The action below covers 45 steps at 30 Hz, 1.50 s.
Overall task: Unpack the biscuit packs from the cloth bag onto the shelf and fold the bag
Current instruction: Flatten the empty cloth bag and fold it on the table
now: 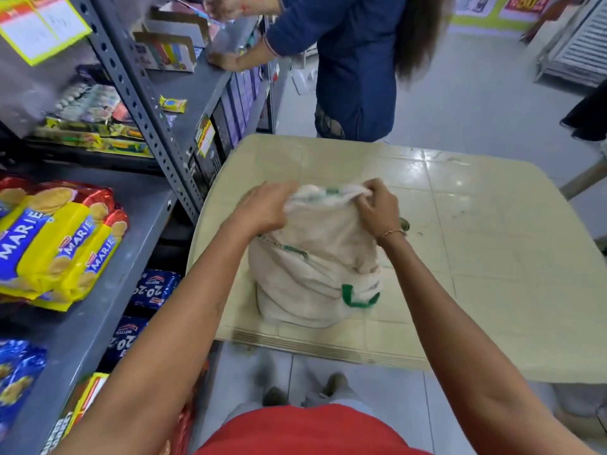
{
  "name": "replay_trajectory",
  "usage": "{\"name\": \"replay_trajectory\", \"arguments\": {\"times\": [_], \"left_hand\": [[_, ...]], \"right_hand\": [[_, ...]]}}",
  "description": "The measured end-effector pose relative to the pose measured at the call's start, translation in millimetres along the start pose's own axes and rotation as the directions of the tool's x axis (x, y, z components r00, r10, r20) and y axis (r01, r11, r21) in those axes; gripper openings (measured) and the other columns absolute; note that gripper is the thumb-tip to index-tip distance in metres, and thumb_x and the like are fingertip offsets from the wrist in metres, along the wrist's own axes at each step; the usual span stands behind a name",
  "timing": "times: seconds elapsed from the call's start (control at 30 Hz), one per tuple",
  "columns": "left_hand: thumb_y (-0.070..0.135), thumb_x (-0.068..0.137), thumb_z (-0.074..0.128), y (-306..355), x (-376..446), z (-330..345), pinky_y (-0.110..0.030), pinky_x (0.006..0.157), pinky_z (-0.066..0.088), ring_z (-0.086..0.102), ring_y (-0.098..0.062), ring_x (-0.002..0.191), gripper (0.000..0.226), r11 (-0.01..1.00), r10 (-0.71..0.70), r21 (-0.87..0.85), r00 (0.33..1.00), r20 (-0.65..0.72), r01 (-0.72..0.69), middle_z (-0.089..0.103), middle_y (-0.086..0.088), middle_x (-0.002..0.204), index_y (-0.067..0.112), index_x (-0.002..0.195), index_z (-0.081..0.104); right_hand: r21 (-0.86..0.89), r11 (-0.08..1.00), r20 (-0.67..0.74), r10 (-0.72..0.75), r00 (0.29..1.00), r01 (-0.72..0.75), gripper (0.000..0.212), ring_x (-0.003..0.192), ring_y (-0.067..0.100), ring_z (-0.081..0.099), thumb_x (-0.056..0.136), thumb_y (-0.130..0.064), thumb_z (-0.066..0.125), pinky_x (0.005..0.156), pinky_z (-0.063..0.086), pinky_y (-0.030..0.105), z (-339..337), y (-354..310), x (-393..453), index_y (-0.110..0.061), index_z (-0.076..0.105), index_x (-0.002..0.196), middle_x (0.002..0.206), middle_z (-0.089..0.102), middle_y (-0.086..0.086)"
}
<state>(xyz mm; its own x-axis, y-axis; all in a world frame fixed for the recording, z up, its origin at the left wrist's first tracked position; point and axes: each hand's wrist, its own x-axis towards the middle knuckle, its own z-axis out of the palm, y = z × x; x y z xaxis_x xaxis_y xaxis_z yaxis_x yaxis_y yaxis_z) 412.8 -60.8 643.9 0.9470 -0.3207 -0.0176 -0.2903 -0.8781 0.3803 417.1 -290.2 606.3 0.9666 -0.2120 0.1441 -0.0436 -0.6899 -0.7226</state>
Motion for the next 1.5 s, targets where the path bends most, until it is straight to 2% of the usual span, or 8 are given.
{"name": "replay_trajectory", "arguments": {"times": [0.17, 0.37, 0.77, 0.9, 1.0, 1.2, 1.3, 1.5], "left_hand": [[-0.011, 0.067, 0.059, 5, -3, 4, -0.042, 0.085, 0.044, 0.048, -0.033, 0.108, 0.057, 0.973, -0.199, -0.006, 0.834, -0.515, 0.229, 0.054, -0.012, 0.115, 0.017, 0.116, 0.06], [-0.009, 0.073, 0.061, 1, -4, 4, -0.042, 0.083, 0.044, 0.052, -0.036, 0.102, 0.052, 0.894, -0.444, -0.209, 0.731, -0.517, 0.395, 0.045, -0.017, 0.121, 0.011, 0.12, 0.051], [0.004, 0.092, 0.044, -29, -24, 29, -0.04, 0.079, 0.048, 0.057, -0.038, 0.107, 0.029, 0.72, -0.691, -0.014, 0.718, 0.08, 0.694, 0.06, -0.024, 0.12, -0.004, 0.114, 0.061], [0.006, 0.091, 0.042, -16, 8, -14, -0.046, 0.073, 0.057, 0.065, -0.034, 0.092, 0.034, 0.196, -0.827, -0.857, 0.55, 0.117, 0.476, 0.062, -0.019, 0.115, 0.0, 0.123, 0.052], [0.015, 0.095, 0.032, 11, 23, -35, -0.038, 0.057, 0.057, 0.066, -0.022, 0.064, 0.027, -0.059, -0.753, -0.959, 0.618, 0.226, 0.278, 0.066, -0.009, 0.084, 0.012, 0.108, 0.056], [0.014, 0.089, 0.039, 78, 49, -48, -0.013, 0.037, 0.028, 0.034, -0.014, 0.037, 0.017, 0.456, -0.606, -0.819, 0.796, 0.002, 0.349, 0.038, -0.005, 0.058, 0.017, 0.075, 0.049], [0.019, 0.092, 0.048, 103, 53, -46, -0.028, 0.057, 0.052, 0.058, -0.024, 0.066, 0.02, 0.659, -0.424, -0.7, 0.905, -0.043, 0.275, 0.058, -0.013, 0.077, 0.011, 0.078, 0.061], [0.037, 0.089, 0.059, 110, 50, -40, -0.031, 0.055, 0.032, 0.059, -0.036, 0.077, 0.034, 0.841, -0.363, -0.49, 0.911, -0.197, 0.229, 0.059, -0.018, 0.074, 0.01, 0.071, 0.051]], "right_hand": [[0.003, 1.0, -0.321, -0.006, 0.947, 0.008, 0.016, 0.062, 0.03, 0.045, 0.076, -0.01, 0.043, 0.058, 0.025, 0.03, -51, 5, 2, -0.017, 0.034, 0.087, 0.07, 0.049, 0.007], [0.278, 0.945, -0.407, 0.277, 0.87, -0.171, 0.02, 0.071, 0.026, 0.047, 0.074, -0.024, 0.036, 0.063, 0.031, 0.031, -105, 20, 15, -0.019, 0.041, 0.092, 0.069, 0.05, -0.005], [0.1, 0.894, 0.572, 0.307, 0.76, -0.437, 0.016, 0.064, 0.017, 0.055, 0.08, 0.009, 0.057, 0.055, 0.045, 0.027, -128, 104, -13, -0.005, 0.06, 0.086, 0.075, 0.059, 0.007], [0.106, 0.927, -0.014, 0.362, 0.932, -0.358, 0.031, 0.063, 0.021, 0.034, 0.072, 0.006, 0.045, 0.05, 0.026, 0.026, -135, 79, 18, -0.018, 0.036, 0.056, 0.057, 0.034, 0.002], [-0.147, 0.949, 0.186, 0.302, 0.935, -0.278, 0.019, 0.065, 0.026, 0.049, 0.078, -0.019, 0.06, 0.056, 0.039, 0.027, -140, 51, 27, -0.012, 0.049, 0.064, 0.064, 0.051, 0.007], [-0.67, 0.74, 0.611, 0.502, 0.612, 0.061, 0.07, 0.092, 0.025, 0.067, 0.075, -0.052, 0.071, 0.076, 0.053, 0.033, -114, 13, 1, -0.005, 0.052, 0.122, 0.116, 0.067, 0.011], [-0.462, 0.885, 0.603, 0.259, 0.755, 0.065, 0.094, 0.122, 0.035, 0.05, 0.074, -0.054, 0.071, 0.085, 0.041, 0.037, -72, -7, -16, -0.002, 0.025, 0.138, 0.137, 0.048, 0.017], [0.014, 1.0, 0.273, -0.025, 0.962, 0.022, 0.035, 0.079, 0.031, 0.059, 0.083, -0.045, 0.064, 0.061, 0.03, 0.029, -32, -22, -17, -0.011, 0.056, 0.08, 0.087, 0.068, 0.014]]}}
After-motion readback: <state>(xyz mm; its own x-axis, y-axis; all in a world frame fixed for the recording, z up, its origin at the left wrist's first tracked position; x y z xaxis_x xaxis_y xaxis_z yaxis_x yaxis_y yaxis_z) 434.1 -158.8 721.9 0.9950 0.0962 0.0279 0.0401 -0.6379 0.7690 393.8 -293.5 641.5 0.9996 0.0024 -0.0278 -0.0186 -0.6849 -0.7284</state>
